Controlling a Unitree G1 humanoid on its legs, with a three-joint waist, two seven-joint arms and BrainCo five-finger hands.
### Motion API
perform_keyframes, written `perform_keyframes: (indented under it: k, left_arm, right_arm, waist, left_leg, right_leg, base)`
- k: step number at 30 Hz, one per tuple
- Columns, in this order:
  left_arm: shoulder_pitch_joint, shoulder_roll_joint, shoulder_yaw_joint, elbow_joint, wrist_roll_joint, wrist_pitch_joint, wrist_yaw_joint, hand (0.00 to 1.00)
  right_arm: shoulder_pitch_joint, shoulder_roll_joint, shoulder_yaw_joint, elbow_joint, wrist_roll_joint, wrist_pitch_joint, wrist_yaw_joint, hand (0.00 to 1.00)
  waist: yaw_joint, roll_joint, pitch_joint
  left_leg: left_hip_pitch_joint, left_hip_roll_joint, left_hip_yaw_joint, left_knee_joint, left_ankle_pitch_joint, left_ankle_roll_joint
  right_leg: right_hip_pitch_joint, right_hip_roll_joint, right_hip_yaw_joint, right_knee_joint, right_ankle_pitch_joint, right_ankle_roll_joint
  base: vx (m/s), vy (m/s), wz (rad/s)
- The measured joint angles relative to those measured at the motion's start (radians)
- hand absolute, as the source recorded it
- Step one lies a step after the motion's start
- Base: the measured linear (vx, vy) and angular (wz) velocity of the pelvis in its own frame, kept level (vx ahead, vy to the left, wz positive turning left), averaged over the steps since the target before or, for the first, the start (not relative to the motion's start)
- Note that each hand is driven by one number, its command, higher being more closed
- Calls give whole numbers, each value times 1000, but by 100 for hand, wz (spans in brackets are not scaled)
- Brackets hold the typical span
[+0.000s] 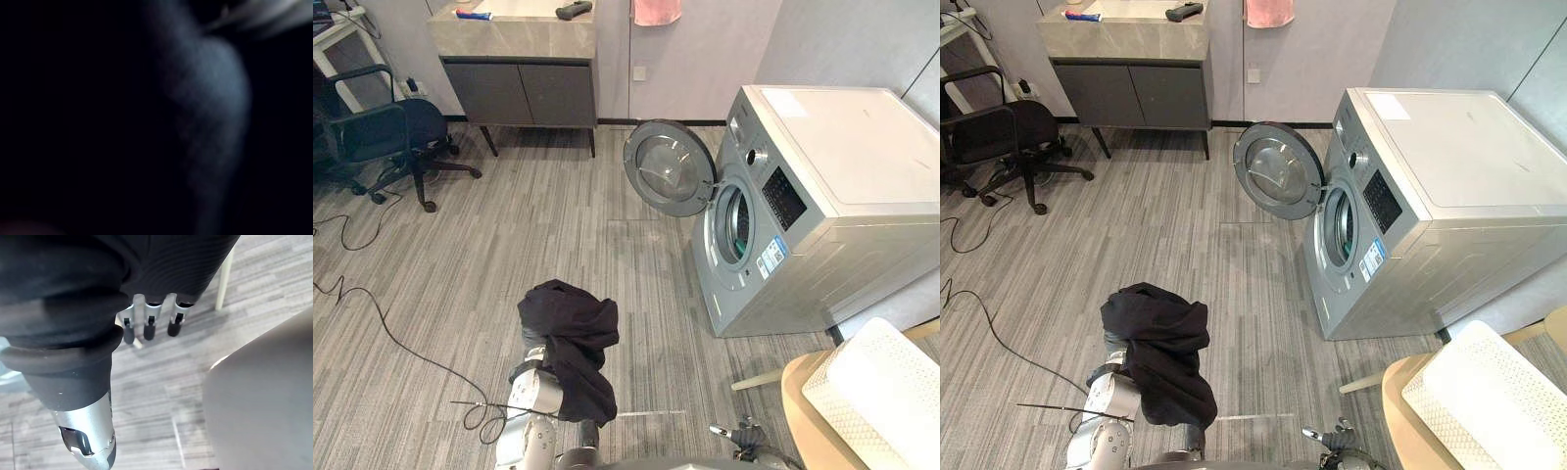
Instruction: Pick up the laundry basket with both hands and put the clothes into the washing machine.
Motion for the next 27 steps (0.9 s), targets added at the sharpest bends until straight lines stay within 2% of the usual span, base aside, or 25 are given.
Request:
perform_keyframes:
  k: [5,8,10,11,12,13,15,16,17,18,19,20,21,22,23,24,25,26,27]
  left_arm:
    - [-1,-3,40,6,23,0,7,100]
    - [-7,-3,96,28,66,0,51,100]
    - [-11,-11,130,29,91,-2,83,100]
    - [-13,-21,165,34,109,-4,113,100]
    - [-13,-25,181,39,117,-4,123,100]
    - [-20,-34,202,52,134,-4,144,100]
    - [-33,-47,207,63,149,-4,169,100]
    - [-44,-54,206,63,158,-4,175,100]
    - [-43,-52,208,63,168,-6,175,100]
    - [-47,-51,211,67,174,-5,175,100]
    - [-40,-59,217,76,175,-1,176,100]
    - [-42,-50,215,77,176,4,175,100]
    - [-42,-45,212,76,176,5,175,100]
    - [-41,-37,209,75,177,5,175,100]
    - [-40,-24,192,75,179,6,175,100]
    - [-40,-12,161,75,189,6,173,100]
    - [-41,-9,142,75,195,6,172,100]
    - [-45,-9,107,72,197,6,166,100]
    - [-47,-11,84,72,198,6,152,100]
  right_arm:
    - [-1,-2,1,0,-2,0,-2,0]
    - [-3,-12,2,0,-14,0,-5,0]
    - [-11,-32,3,16,-32,-2,-7,0]
    - [-29,-55,1,43,-40,-2,-17,0]
    - [-31,-66,-1,49,-39,-1,-22,0]
    - [-25,-89,-13,53,-39,-1,-29,0]
    - [-20,-109,-57,82,-39,1,-47,0]
    - [-12,-125,-102,93,-39,3,-57,0]
    - [-1,-134,-132,95,-38,3,-67,0]
    - [2,-135,-139,98,-38,3,-67,0]
    - [-12,-144,-151,94,-37,3,-67,0]
    - [-22,-123,-151,88,-34,4,-66,0]
    - [-22,-108,-148,84,-32,4,-66,0]
    - [-23,-82,-146,83,-28,4,-65,0]
    - [-18,-56,-148,67,-18,0,-66,0]
    - [-6,-42,-144,37,-18,0,-64,0]
    - [0,-36,-142,25,-18,0,-64,0]
    - [12,-27,-134,-8,-18,-1,-64,0]
    - [17,-20,-134,-30,-14,-3,-64,0]
  waist:
    - [0,2,-1]
    - [-3,4,-2]
    - [-1,2,0]
    - [2,3,2]
    - [0,7,7]
    - [-3,17,19]
    - [-8,22,23]
    - [-13,25,24]
    - [-14,21,22]
    - [-17,18,22]
    - [-15,16,29]
    - [-18,25,41]
    - [-22,19,55]
    - [-27,20,74]
    - [-37,8,83]
    - [-40,7,87]
    - [-42,8,87]
    - [-50,8,86]
    - [-62,5,86]
  left_leg:
    - [4,9,14,1,0,0]
    - [8,10,23,2,-4,3]
    - [-26,14,34,60,-41,6]
    - [-82,23,34,177,-111,18]
    - [-102,26,35,231,-144,24]
    - [-143,41,58,340,-214,42]
    - [-183,48,82,473,-285,83]
    - [-204,39,113,576,-338,114]
    - [-192,24,144,599,-407,92]
    - [-185,7,150,613,-433,88]
    - [-177,-14,147,612,-455,99]
    - [-138,-35,137,585,-463,113]
    - [-109,-43,129,565,-462,123]
    - [-66,-53,115,540,-467,131]
    - [-10,-62,89,495,-473,136]
    - [45,-69,71,446,-475,134]
    - [72,-69,65,421,-476,133]
    - [120,-75,54,378,-477,128]
    - [171,-92,42,336,-481,114]
  right_leg:
    - [17,3,5,-38,15,-3]
    - [38,3,3,-72,32,-1]
    - [38,1,3,-87,37,2]
    - [47,-4,-5,-88,37,3]
    - [57,-7,-18,-89,35,5]
    - [83,-12,-39,-89,19,24]
    - [98,-35,-93,-63,-27,49]
    - [100,-70,-132,7,-82,67]
    - [95,-113,-161,114,-133,86]
    - [68,-139,-156,208,-154,82]
    - [-44,-195,-145,459,-123,24]
    - [-145,-234,-118,675,-7,-99]
    - [-180,-242,-94,765,49,-120]
    - [-223,-228,-55,863,37,-101]
    - [-273,-179,-29,934,-2,-74]
    - [-322,-124,-33,938,-38,-68]
    - [-347,-101,-39,919,-51,-67]
    - [-390,-62,-63,836,-70,-45]
    - [-424,-59,-124,713,-74,-43]
  base:
    - [3,1,-4]
    - [5,1,-2]
    - [22,16,1]
    - [65,42,4]
    - [71,57,22]
    - [50,77,44]
    - [54,110,73]
    - [174,194,97]
    - [222,206,89]
    - [280,200,50]
    - [322,225,32]
    - [347,237,33]
    - [376,229,41]
    - [400,151,47]
    - [502,125,53]
    - [444,71,47]
    - [469,43,46]
    - [605,43,48]
    - [626,43,44]
